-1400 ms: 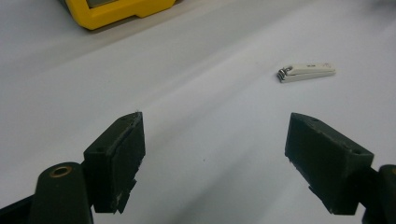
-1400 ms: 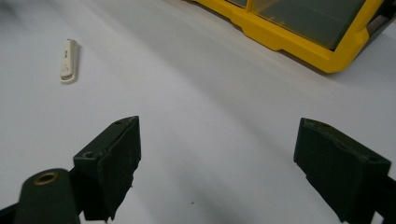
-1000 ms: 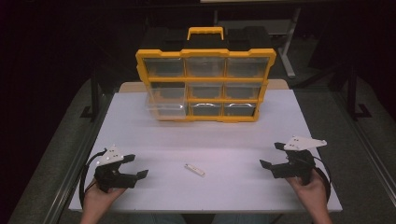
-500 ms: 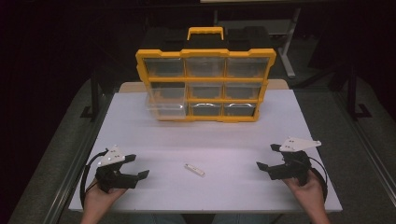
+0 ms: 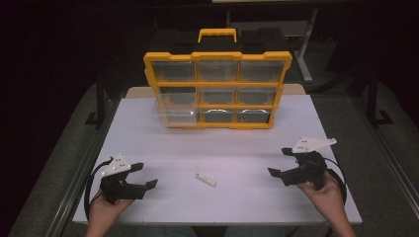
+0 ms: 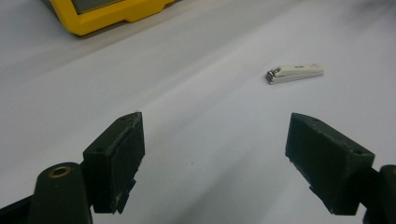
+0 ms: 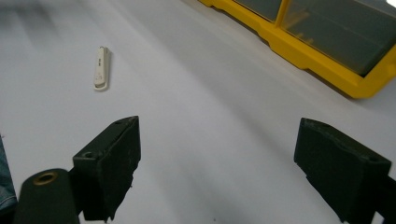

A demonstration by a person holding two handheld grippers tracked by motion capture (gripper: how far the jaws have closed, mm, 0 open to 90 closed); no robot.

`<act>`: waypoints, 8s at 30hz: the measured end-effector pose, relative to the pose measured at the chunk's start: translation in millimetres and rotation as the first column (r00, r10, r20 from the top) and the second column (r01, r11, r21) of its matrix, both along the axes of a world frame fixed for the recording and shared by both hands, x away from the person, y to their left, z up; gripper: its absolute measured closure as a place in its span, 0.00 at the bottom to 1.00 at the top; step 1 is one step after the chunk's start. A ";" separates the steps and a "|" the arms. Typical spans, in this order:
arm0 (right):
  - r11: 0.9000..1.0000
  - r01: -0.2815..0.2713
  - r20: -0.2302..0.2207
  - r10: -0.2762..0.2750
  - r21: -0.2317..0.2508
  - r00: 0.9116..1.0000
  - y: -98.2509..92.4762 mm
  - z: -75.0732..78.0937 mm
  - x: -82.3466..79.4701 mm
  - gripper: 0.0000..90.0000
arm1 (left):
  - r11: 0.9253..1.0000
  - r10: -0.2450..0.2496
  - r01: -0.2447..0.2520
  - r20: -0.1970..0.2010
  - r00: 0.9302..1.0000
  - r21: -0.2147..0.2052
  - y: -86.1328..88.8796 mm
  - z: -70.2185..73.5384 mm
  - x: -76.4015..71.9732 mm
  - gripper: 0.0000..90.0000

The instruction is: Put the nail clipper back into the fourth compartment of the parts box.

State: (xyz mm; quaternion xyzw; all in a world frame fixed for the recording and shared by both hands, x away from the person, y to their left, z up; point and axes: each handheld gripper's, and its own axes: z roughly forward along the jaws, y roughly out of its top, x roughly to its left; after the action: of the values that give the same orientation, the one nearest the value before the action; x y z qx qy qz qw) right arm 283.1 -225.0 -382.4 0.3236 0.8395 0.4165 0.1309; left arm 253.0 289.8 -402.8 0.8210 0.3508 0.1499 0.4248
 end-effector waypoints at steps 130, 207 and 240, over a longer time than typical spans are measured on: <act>0.829 -0.559 -0.238 0.537 -0.033 0.809 190.7 13.8 78.6 0.84 | 1.000 -0.027 0.027 0.004 1.000 0.002 -2.2 -5.2 2.1 0.21; 0.855 -0.518 -0.092 0.517 0.021 0.851 202.4 180.8 148.1 0.84 | 0.999 -0.031 0.031 0.011 0.999 0.012 -0.4 -2.2 1.1 0.21; 0.895 -0.444 -0.115 0.437 -0.047 0.892 229.7 180.4 182.5 0.84 | 1.000 -0.023 0.023 0.004 1.000 -0.007 0.2 -2.4 0.7 0.21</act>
State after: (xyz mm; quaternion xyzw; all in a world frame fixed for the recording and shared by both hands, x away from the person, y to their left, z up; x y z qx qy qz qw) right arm 465.6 4.7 -202.0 0.1406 0.9110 0.3878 0.0018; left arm 253.7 290.0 -405.1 0.8232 0.3408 0.1453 0.4302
